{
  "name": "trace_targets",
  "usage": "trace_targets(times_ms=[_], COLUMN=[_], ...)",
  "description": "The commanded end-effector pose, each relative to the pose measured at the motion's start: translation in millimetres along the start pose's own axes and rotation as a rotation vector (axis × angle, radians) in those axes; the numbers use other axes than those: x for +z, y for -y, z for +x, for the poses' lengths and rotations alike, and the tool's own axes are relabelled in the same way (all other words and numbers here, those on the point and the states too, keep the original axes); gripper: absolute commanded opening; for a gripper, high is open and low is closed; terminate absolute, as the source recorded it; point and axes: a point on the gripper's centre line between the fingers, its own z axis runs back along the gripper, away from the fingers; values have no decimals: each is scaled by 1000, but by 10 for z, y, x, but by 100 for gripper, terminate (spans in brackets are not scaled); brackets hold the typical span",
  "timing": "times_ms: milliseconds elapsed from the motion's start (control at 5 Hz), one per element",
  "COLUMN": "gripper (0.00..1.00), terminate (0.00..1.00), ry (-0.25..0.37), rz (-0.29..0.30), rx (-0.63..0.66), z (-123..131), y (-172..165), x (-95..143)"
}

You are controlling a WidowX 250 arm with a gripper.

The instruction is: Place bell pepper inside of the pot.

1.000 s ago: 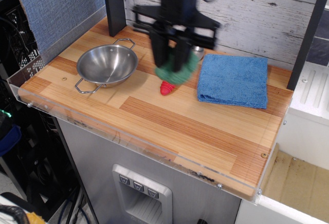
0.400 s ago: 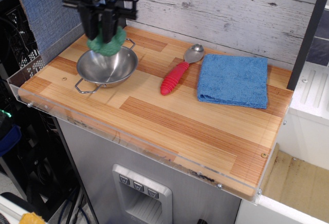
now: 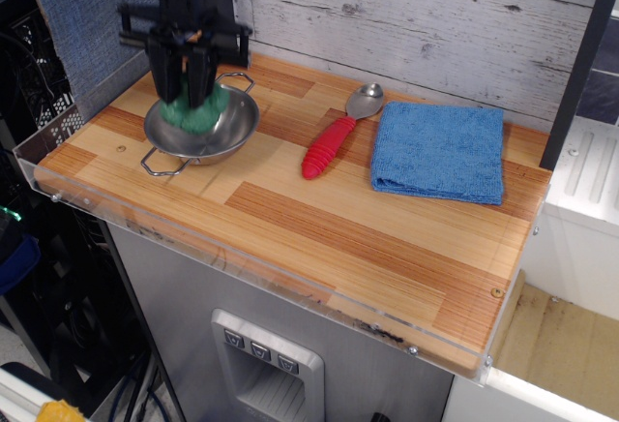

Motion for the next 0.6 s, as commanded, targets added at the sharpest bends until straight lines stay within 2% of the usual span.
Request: trace_targets(times_ms=[0, 200, 400], gripper=[0, 0, 100], terminate=[0, 0, 0], ry=[-27, -21, 10], rz=[33, 19, 4], rx=[10, 34, 48], z=[100, 98, 57], y=[96, 116, 113], x=[-144, -146, -25])
